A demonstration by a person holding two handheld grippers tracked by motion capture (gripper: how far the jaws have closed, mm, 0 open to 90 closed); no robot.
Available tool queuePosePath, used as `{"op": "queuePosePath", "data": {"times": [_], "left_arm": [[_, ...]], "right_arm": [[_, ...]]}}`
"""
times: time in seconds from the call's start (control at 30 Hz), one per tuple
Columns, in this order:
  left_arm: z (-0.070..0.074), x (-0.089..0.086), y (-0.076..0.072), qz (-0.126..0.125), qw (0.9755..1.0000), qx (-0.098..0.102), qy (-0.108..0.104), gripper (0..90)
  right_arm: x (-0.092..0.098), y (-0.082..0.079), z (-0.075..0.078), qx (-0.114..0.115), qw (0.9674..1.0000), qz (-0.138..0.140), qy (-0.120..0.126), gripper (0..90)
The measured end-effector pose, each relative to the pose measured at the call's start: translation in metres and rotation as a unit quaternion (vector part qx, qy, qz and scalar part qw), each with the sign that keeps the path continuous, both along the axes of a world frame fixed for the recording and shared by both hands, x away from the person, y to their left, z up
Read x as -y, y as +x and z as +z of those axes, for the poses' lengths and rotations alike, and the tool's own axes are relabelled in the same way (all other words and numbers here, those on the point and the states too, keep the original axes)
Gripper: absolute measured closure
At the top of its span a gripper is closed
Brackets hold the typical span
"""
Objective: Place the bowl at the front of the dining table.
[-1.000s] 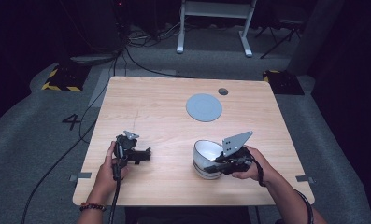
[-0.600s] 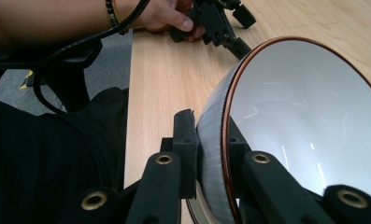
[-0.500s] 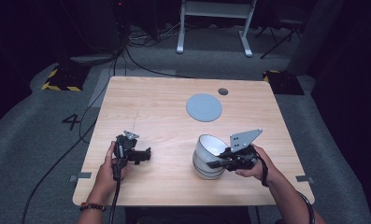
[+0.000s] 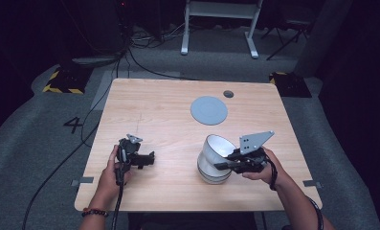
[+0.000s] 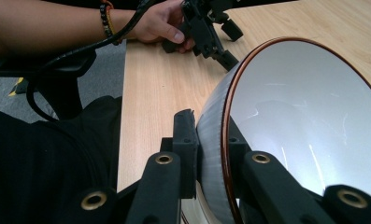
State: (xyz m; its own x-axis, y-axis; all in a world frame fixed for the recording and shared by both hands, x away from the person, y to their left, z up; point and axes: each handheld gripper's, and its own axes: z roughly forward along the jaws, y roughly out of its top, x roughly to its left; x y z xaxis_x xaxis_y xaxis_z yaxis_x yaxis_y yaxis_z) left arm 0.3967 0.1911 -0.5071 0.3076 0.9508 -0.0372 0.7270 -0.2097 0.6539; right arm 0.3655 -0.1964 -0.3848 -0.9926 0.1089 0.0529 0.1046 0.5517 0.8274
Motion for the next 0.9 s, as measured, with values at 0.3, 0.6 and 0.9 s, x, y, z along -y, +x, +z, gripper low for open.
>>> {"op": "queuePosePath", "data": {"times": [0.3, 0.6, 0.9], "left_arm": [[0.000, 0.000, 0.000, 0.000, 1.0000, 0.000, 0.000, 0.0], [0.000, 0.000, 0.000, 0.000, 1.0000, 0.000, 0.000, 0.0], [0.000, 0.000, 0.000, 0.000, 1.0000, 0.000, 0.000, 0.0]], "right_arm": [[0.004, 0.004, 0.004, 0.002, 0.9999, -0.008, 0.008, 81.8], [0.007, 0.007, 0.010, 0.011, 0.9997, -0.019, 0.014, 81.9], [0.010, 0.013, 0.014, 0.021, 0.9991, -0.035, 0.015, 81.8]]}}
